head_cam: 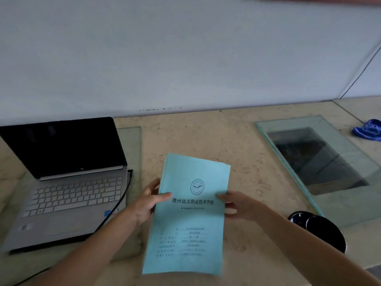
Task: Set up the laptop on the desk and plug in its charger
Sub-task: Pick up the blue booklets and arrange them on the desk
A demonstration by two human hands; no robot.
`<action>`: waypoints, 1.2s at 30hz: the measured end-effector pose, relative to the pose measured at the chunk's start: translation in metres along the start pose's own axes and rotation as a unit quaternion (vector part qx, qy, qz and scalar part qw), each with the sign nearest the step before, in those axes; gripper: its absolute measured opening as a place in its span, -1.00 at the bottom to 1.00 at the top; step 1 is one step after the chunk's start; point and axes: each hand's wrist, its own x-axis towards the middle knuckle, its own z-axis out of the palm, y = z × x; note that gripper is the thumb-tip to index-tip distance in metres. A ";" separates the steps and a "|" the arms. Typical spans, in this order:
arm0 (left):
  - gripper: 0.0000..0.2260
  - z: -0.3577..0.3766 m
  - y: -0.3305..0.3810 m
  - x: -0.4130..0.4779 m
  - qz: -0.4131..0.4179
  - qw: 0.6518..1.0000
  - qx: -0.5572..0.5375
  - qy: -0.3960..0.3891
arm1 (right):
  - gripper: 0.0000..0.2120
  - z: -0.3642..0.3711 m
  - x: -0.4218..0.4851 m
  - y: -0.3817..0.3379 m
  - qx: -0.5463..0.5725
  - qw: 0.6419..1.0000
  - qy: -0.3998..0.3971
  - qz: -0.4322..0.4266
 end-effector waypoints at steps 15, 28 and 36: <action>-0.58 -0.014 0.075 0.017 0.186 0.962 0.199 0.031 | -0.87 0.000 -0.022 -0.107 -0.146 0.952 0.076 -0.257; -0.69 -0.037 0.076 0.031 0.186 0.919 0.347 0.036 | -0.78 -0.010 -0.004 -0.124 -0.378 0.874 0.055 -0.301; -0.69 -0.046 0.061 0.044 0.130 0.889 0.437 0.053 | -0.77 -0.015 0.018 -0.118 -0.480 0.833 0.031 -0.274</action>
